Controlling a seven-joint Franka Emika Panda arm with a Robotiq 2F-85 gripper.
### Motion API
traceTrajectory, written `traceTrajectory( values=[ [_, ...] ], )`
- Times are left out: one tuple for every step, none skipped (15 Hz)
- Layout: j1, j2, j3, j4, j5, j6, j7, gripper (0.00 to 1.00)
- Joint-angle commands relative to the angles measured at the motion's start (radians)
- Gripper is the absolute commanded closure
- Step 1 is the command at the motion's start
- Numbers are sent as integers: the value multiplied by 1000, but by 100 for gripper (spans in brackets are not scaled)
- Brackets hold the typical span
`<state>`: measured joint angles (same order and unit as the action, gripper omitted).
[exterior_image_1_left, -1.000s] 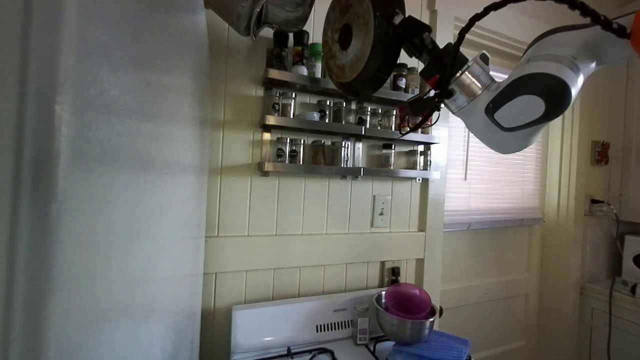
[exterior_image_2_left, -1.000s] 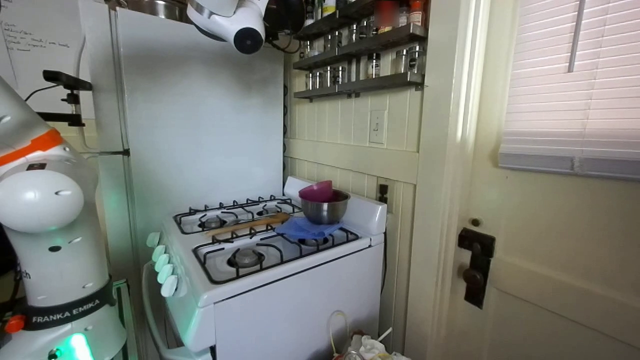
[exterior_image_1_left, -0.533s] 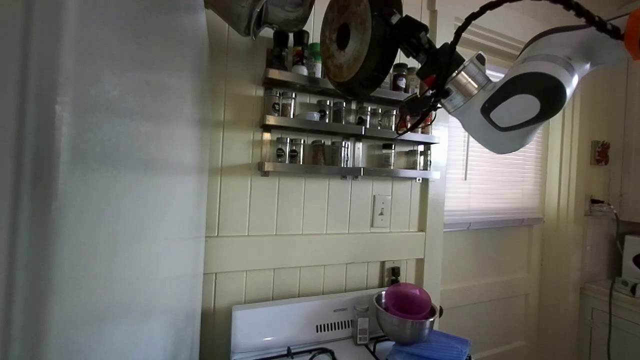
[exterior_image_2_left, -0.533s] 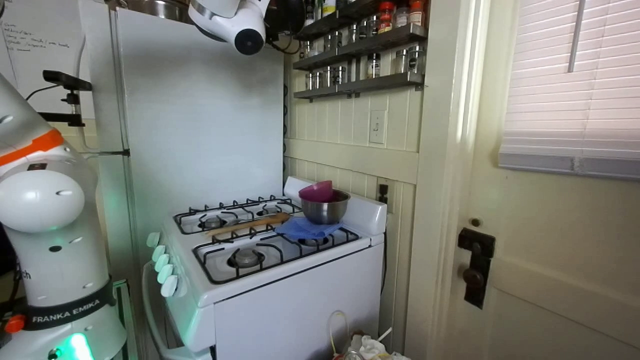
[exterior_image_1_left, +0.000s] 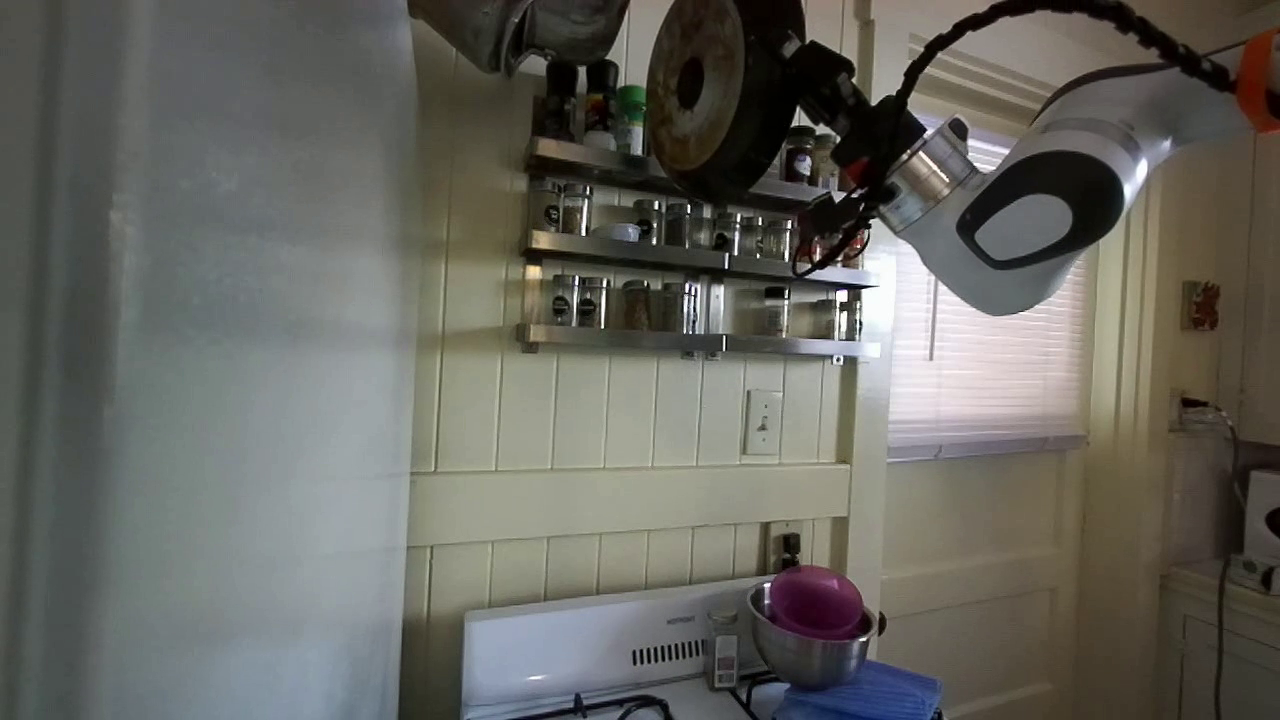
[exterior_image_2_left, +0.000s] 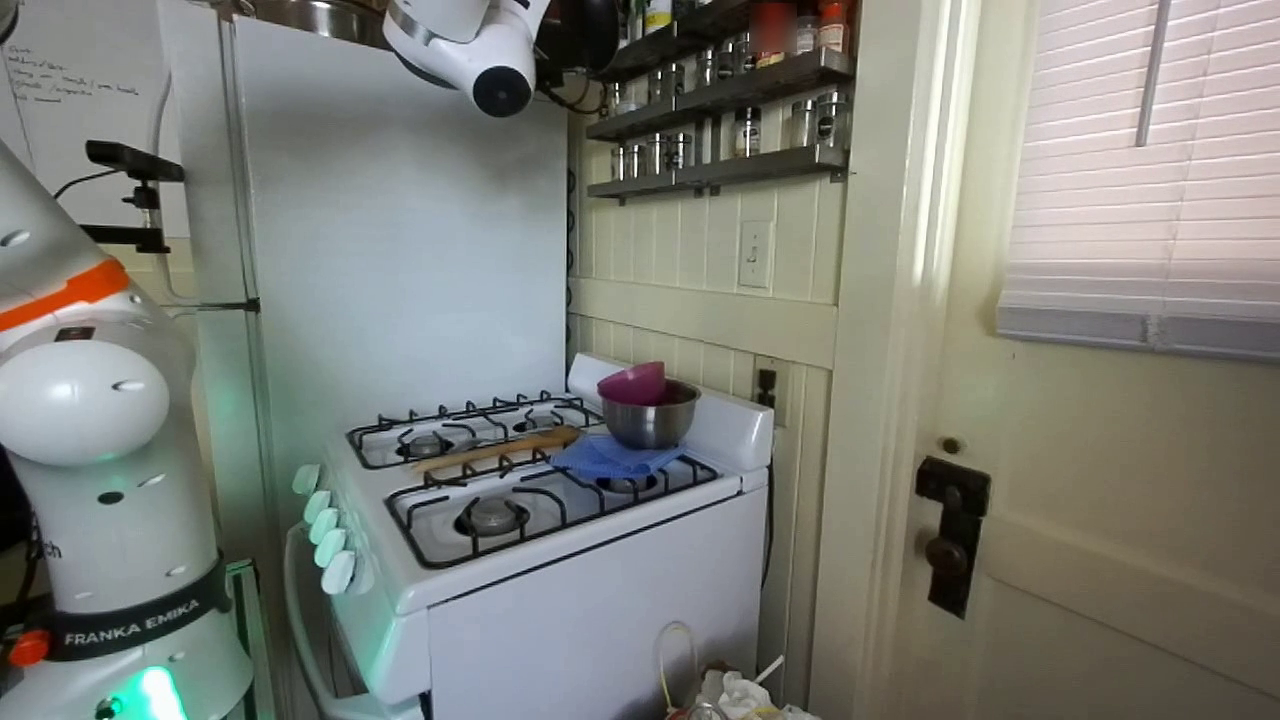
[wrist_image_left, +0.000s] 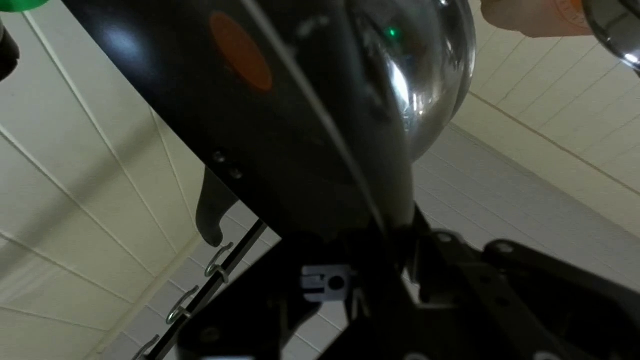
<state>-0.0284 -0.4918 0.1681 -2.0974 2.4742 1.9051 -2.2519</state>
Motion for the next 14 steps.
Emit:
traceTrajectory(
  values=[
    [10, -4, -4, 16, 26, 0, -43, 98],
    [10, -5, -5, 15, 19, -2, -43, 98],
    [10, -6, -6, 12, 8, -8, -40, 98],
    [10, -6, -7, 11, -5, -14, -35, 98],
    [10, -7, -7, 10, -14, -16, -30, 98],
    [10, -7, -8, 10, -35, -19, -16, 98],
    [11, -8, -9, 10, -49, -21, -6, 98],
    [11, -8, -9, 10, -52, -25, -15, 98],
    [12, -9, -9, 9, -52, -25, -23, 98],
    [13, -10, -10, 8, -52, -27, -27, 98],
    [14, -11, -11, 8, -51, -29, -32, 98],
    [13, -11, -12, 7, -43, -28, -41, 98],
    [14, -12, -13, 8, -38, -27, -42, 98],
    [13, -13, -14, 8, -34, -29, -46, 98]
  ],
)
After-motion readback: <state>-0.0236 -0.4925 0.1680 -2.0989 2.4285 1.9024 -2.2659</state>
